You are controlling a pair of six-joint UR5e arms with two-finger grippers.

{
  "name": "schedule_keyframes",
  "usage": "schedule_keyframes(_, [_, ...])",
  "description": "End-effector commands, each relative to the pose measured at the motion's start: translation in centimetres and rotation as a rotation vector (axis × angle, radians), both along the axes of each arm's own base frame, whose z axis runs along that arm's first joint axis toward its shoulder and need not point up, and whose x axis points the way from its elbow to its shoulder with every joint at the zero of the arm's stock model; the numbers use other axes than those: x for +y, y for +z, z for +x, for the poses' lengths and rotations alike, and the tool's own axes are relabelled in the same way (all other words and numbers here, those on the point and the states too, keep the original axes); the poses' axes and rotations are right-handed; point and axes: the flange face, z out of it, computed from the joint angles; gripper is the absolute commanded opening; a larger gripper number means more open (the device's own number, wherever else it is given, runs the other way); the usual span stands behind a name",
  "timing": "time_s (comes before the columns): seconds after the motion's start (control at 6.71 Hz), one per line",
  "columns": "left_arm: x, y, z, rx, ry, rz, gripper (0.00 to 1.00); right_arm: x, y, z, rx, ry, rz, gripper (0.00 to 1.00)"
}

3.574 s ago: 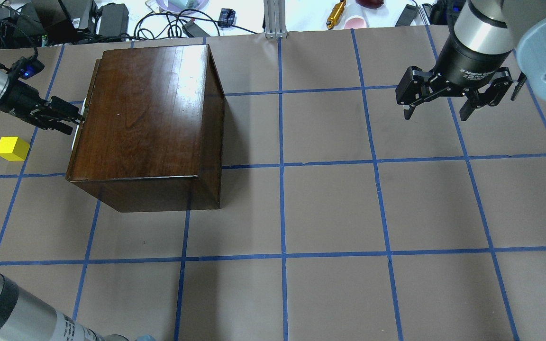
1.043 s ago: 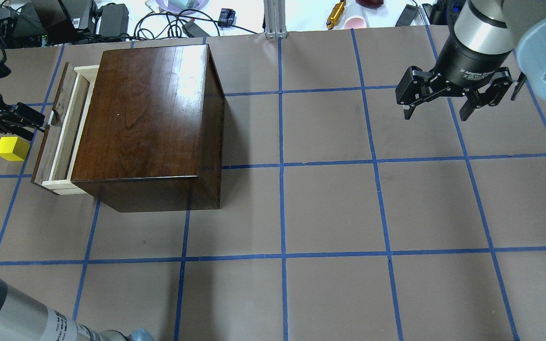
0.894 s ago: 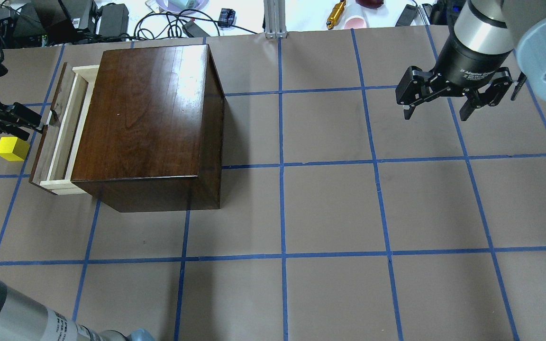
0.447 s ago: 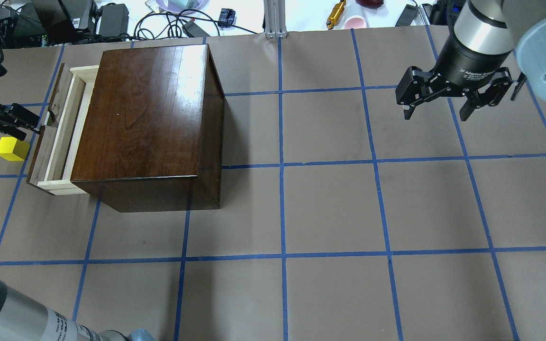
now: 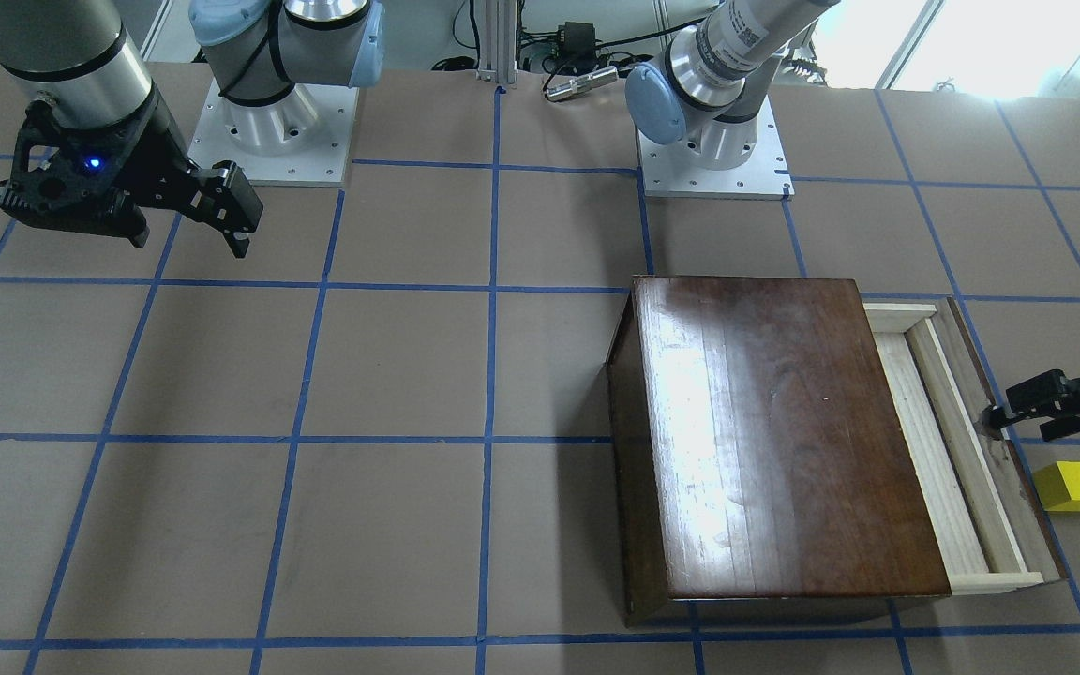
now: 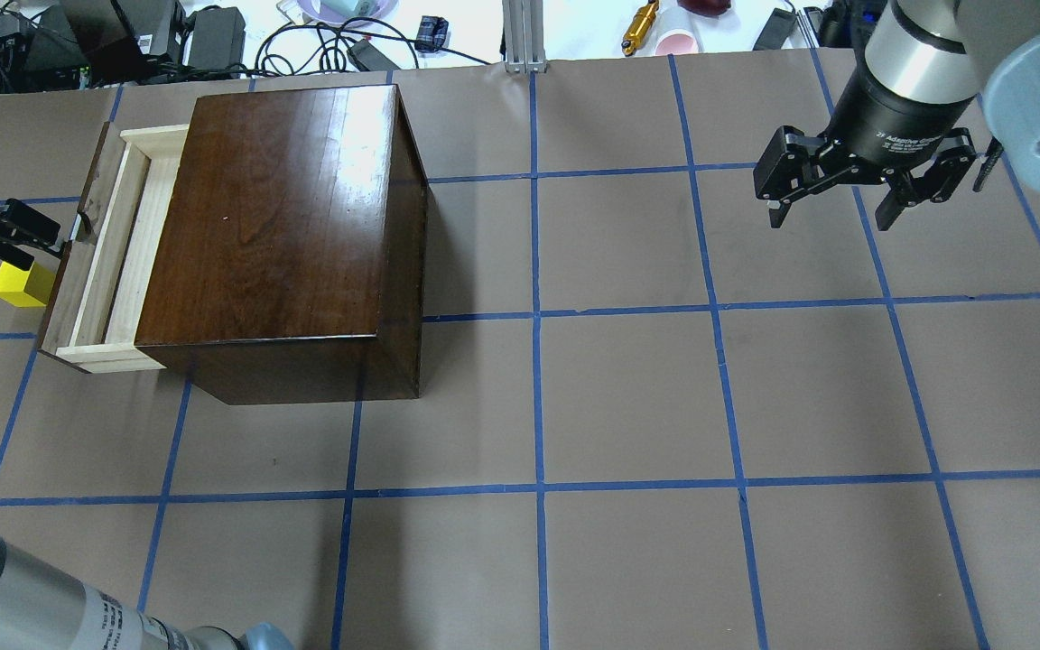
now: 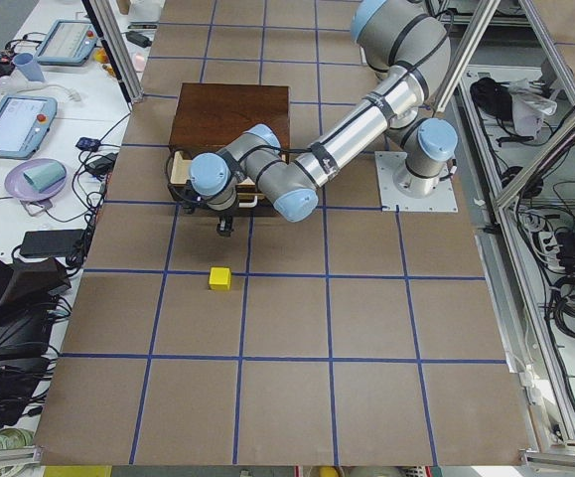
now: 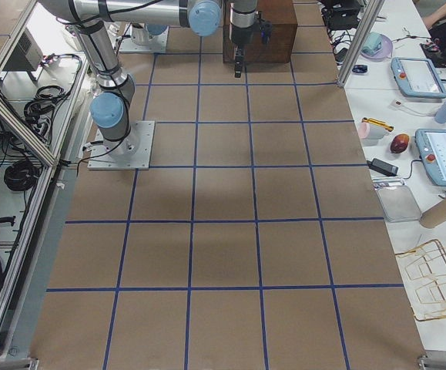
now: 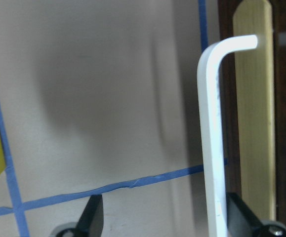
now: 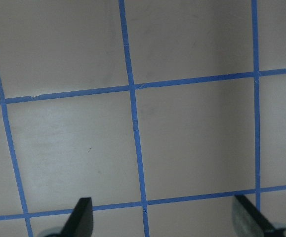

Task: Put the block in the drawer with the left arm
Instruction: 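Release the handle and lower the left gripper onto the yellow cube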

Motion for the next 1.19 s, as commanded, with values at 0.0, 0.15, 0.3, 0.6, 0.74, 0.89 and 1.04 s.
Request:
schedule_keyframes(0.0, [0.8,0.0,1.0,-0.013,0.025,0.015,0.87,0.0,0.0,0.0,0.0,0.0,0.0,1.0])
schedule_keyframes(0.15, [0.7,0.3,1.1,-0.017,0.025,0.013,0.87,0.0,0.0,0.0,0.0,0.0,0.0,1.0])
schedule_keyframes(0.3, [0.6,0.8,1.3,-0.027,0.025,0.005,0.88,0.0,0.0,0.0,0.0,0.0,0.0,1.0])
schedule_keyframes(0.6, [-1.1,1.5,3.0,-0.058,0.018,-0.025,0.88,0.0,0.0,0.0,0.0,0.0,0.0,1.0])
schedule_keyframes(0.74, [-2.0,0.6,4.7,-0.134,0.012,-0.003,0.89,0.0,0.0,0.0,0.0,0.0,0.0,1.0])
schedule_keyframes(0.89, [-3.1,-1.5,6.2,-0.2,0.012,-0.017,0.89,0.0,0.0,0.0,0.0,0.0,0.0,1.0])
schedule_keyframes(1.04, [-3.9,-3.2,6.9,-0.228,0.012,-0.041,0.89,0.0,0.0,0.0,0.0,0.0,0.0,1.0])
